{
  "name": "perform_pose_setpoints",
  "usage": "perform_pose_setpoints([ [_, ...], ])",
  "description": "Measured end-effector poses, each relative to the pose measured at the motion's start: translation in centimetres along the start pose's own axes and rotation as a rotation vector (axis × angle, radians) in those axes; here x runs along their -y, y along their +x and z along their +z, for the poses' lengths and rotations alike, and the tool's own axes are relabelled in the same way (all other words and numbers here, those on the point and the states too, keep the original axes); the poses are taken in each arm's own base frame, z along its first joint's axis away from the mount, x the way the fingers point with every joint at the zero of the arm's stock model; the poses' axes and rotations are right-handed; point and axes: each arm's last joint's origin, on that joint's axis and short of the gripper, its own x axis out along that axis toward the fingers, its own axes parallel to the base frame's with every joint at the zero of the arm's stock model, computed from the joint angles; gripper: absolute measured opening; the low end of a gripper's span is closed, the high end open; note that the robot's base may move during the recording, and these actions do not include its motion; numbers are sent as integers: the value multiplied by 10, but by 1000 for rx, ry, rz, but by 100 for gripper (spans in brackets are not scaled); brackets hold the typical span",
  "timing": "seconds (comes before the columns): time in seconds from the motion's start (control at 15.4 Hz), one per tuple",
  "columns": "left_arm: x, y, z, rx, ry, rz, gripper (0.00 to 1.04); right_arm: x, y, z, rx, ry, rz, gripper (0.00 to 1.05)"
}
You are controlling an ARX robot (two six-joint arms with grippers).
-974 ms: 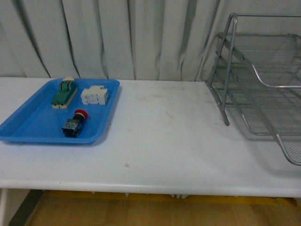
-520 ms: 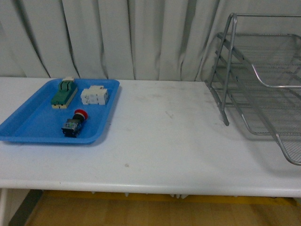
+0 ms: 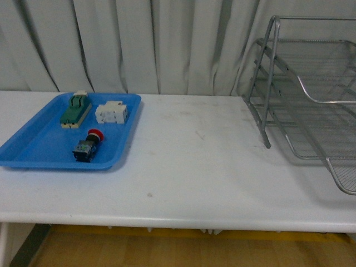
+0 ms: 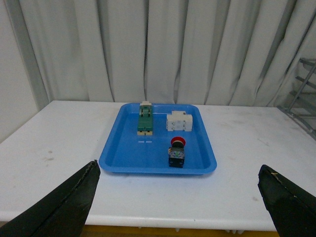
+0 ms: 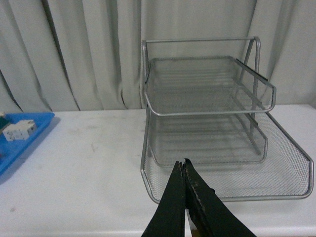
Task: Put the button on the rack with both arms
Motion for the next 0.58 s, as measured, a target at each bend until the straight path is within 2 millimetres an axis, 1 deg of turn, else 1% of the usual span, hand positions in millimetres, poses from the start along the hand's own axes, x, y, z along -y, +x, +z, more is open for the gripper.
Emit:
perform_pose_setpoints([
  [0.45, 0, 0, 0, 0, 0, 0, 98, 0, -10, 0, 5, 0, 0, 2],
  [0.58, 0, 0, 0, 0, 0, 2, 98, 0, -20, -5, -26, -1, 1, 2],
])
